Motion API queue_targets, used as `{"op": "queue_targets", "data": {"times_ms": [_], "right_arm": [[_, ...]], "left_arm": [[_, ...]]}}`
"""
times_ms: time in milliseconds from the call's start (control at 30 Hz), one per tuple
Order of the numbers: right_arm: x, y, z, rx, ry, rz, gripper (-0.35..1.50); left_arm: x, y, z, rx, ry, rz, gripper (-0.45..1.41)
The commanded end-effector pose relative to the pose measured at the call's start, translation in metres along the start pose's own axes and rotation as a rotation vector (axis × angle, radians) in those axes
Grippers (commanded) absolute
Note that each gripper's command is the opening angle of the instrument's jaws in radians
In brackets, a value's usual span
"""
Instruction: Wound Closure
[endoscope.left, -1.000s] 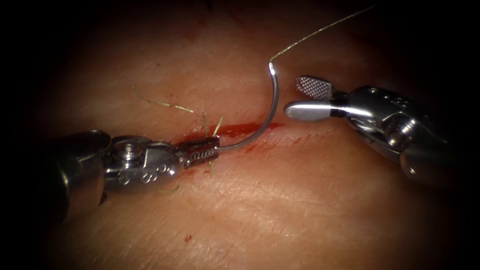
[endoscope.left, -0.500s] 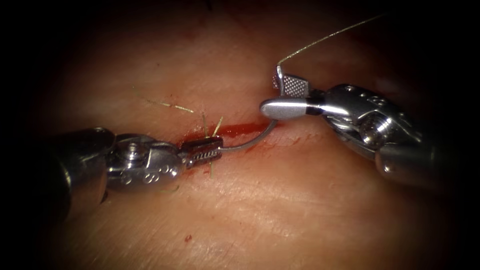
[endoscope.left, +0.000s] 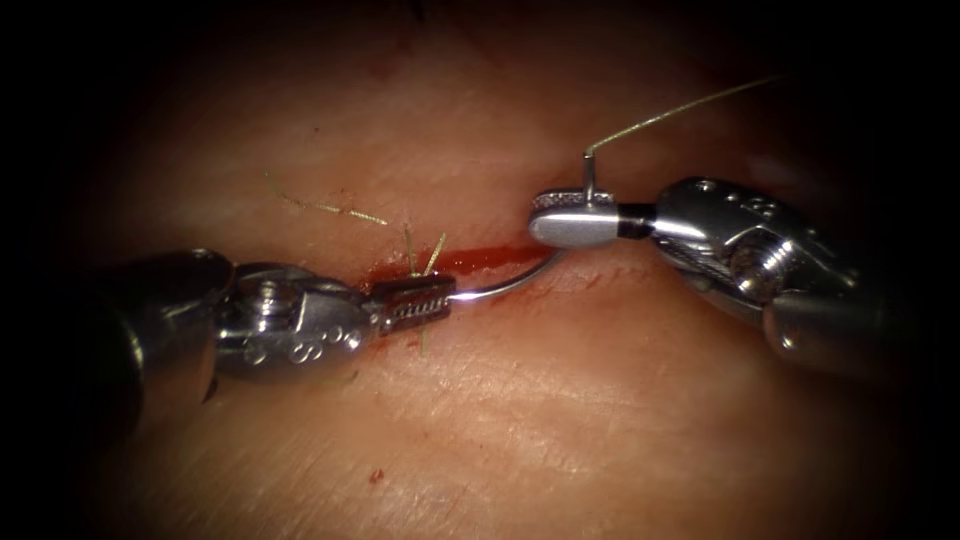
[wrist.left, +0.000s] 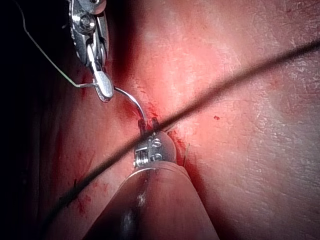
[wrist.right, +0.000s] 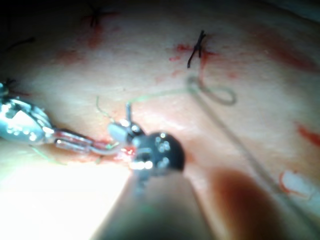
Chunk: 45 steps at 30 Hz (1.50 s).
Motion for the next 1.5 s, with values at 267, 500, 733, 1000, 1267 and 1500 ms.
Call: {"op": "queue_targets", "data": {"times_ms": [267, 500, 733, 1000, 1267, 1500], "right_arm": [[0.0003, -0.0004, 0.0010, -0.002, -0.034, -0.161, -0.35], [0.0014, -0.0029, 0.0020, 0.116, -0.125, -0.440, -0.35], [0.0033, -0.0053, 0.0028, 0.173, -0.140, -0.724, -0.35], [0.0026, -0.0069, 0.0040, 0.247, -0.186, -0.935, -0.35], [0.0019, -0.0079, 0.0044, 0.328, -0.217, -1.044, -0.35], [0.0011, -0.0087, 0.0045, 0.388, -0.227, -1.082, -0.35]], "left_arm": [[0.0031, -0.0031, -0.0021, -0.277, 0.107, -0.487, 1.08], [0.0023, -0.0033, 0.0002, -0.427, 0.111, -0.723, 1.21], [0.0001, -0.0027, 0.0021, -0.433, 0.085, -0.815, 1.14], [-0.0003, -0.0026, 0.0026, -0.437, 0.085, -0.820, 1.01], [0.0000, -0.0021, 0.0025, -0.451, 0.097, -0.813, 0.72], [0.0000, -0.0021, 0.0025, -0.458, 0.097, -0.808, 0.54]]}}
